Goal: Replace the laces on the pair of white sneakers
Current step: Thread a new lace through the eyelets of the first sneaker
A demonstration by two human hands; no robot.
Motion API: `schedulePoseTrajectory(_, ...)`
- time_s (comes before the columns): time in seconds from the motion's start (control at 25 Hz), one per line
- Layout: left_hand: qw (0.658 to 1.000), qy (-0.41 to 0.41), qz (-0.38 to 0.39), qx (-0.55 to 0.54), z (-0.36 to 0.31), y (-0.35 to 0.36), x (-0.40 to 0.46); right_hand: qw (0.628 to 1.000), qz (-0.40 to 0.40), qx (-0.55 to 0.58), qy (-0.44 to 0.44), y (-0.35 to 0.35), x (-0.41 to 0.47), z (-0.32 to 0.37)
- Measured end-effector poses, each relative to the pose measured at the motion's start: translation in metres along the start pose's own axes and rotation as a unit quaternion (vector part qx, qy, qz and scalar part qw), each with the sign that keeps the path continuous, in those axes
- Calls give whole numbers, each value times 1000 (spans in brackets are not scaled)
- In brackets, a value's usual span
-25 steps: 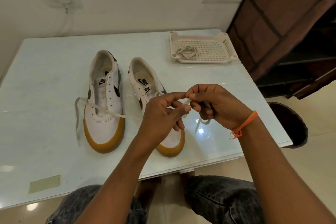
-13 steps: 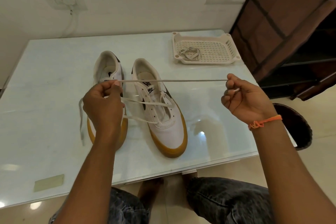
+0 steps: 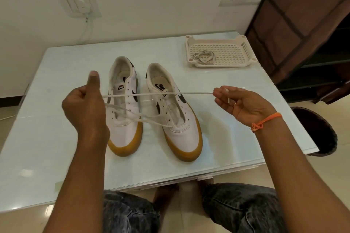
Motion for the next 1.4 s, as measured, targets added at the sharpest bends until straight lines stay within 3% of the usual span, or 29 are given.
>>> schedulePoseTrajectory(0.16,992,44,-91,-78,-22,-31,0,998,-46,-31,9,-2,5,-5)
schedulePoseTrajectory(0.24,994,68,-70,-47,-27,-33,-5,998,-39,-46,12,1,6,-9)
schedulePoseTrajectory(0.32,987,51,-13,151,-20,-23,-10,997,8,-73,26,9,3,-13)
schedulePoseTrajectory(0.4,927,32,10,374,-10,-10,-17,988,71,-134,38,20,-2,-14)
schedulePoseTrajectory(0.44,905,47,14,423,-10,-2,-22,976,108,-184,43,26,-5,-14)
schedulePoseTrajectory(0.48,904,92,26,416,-12,6,-28,958,152,-238,47,30,-7,-14)
schedulePoseTrajectory(0.56,921,196,154,299,-16,25,-44,910,262,-314,67,39,-13,-16)
schedulePoseTrajectory(0.6,920,193,261,221,-17,36,-54,884,322,-328,87,43,-16,-18)
schedulePoseTrajectory(0.68,868,133,450,162,-14,54,-77,829,420,-350,118,50,-21,-23)
schedulePoseTrajectory(0.72,839,117,502,176,-9,60,-84,807,440,-373,125,51,-22,-25)
schedulePoseTrajectory(0.8,809,90,543,206,2,63,-85,800,406,-418,141,48,-21,-24)
schedulePoseTrajectory(1.0,825,62,513,228,9,54,-67,827,241,-498,93,38,-19,-16)
schedulePoseTrajectory(1.2,809,112,474,329,15,54,-66,838,250,-480,72,40,-13,-28)
schedulePoseTrajectory(1.4,839,-10,499,218,13,59,-70,842,253,-475,28,51,-12,-40)
Point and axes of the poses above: each hand's wrist, its own x-axis towards the middle knuckle, its own y-axis out of the palm, z = x × y, the point moved 1 cm from there along x, towards the middle knuckle, and after that the axes turned 11 degrees about z, right-handed, at the moved point
